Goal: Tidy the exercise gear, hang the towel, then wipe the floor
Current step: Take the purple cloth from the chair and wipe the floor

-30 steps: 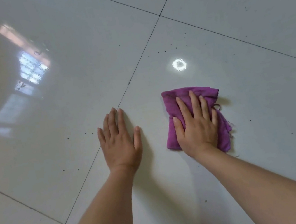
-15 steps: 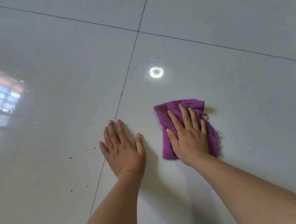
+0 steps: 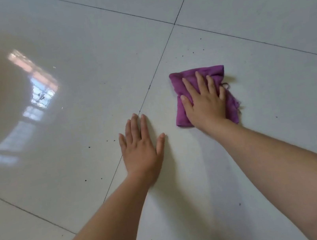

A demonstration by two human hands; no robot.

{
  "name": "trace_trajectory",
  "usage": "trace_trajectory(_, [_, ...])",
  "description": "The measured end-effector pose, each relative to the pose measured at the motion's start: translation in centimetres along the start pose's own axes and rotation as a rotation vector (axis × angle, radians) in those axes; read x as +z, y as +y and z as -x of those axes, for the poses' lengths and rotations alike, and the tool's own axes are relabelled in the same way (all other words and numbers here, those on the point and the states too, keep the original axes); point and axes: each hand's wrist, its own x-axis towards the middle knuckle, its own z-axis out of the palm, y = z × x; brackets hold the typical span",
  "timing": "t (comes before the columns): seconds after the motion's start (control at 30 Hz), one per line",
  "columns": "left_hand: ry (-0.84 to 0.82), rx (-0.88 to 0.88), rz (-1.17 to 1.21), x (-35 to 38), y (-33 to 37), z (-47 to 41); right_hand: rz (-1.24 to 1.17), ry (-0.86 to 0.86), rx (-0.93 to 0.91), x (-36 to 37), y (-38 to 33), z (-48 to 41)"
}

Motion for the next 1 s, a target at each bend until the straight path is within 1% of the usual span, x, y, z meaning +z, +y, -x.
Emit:
trace_trajectory(0.1, [0.025,0.056,-0.063,0.0,-1.3,0.3,0.032,0.025,-0.256,1.1,-0.5,4.8])
trace_trajectory(0.2, [0.057,0.078,-0.043,0.4,-1.8,0.7,0.014,0.044,-0.343,2.0,1.2,7.9])
trace_trajectory(0.27, [0.065,0.075,-0.033,0.5,-1.8,0.6,0.014,0.049,-0.321,2.0,1.8,6.9])
trace_trajectory(0.37, [0.068,0.072,-0.031,0.3,-1.6,0.6,-0.009,0.083,-0.135,1.4,0.5,4.2])
trace_trajectory(0.43, [0.07,0.066,-0.031,0.2,-1.5,0.6,-0.009,0.095,-0.056,1.7,-1.2,3.7])
trace_trajectory(0.47, [0.072,0.064,-0.027,0.2,-1.5,0.6,-0.019,0.097,-0.064,1.8,-1.8,4.0])
trace_trajectory(0.53, [0.077,0.065,-0.014,0.2,-1.5,0.6,-0.03,0.125,-0.174,2.4,-2.1,6.1])
trace_trajectory(0.6, [0.08,0.072,-0.007,0.1,-1.6,0.5,-0.024,0.152,-0.274,2.9,-0.9,8.6])
trace_trajectory(0.63, [0.079,0.075,-0.006,0.1,-1.6,0.6,-0.035,0.152,-0.292,2.9,0.0,9.3])
trace_trajectory(0.73, [0.083,0.075,-0.006,0.1,-1.7,0.6,-0.104,0.187,-0.227,2.6,0.7,8.4])
trace_trajectory(0.83, [0.076,0.071,-0.008,0.2,-1.7,0.6,-0.173,0.201,-0.131,2.1,-1.5,4.7])
trace_trajectory(0.9, [0.07,0.075,-0.022,0.2,-1.7,0.6,-0.178,0.198,-0.123,2.1,-2.6,3.3])
trace_trajectory(1.0, [0.051,0.076,-0.031,0.2,-1.8,0.5,-0.123,0.223,-0.171,2.4,-1.8,4.7])
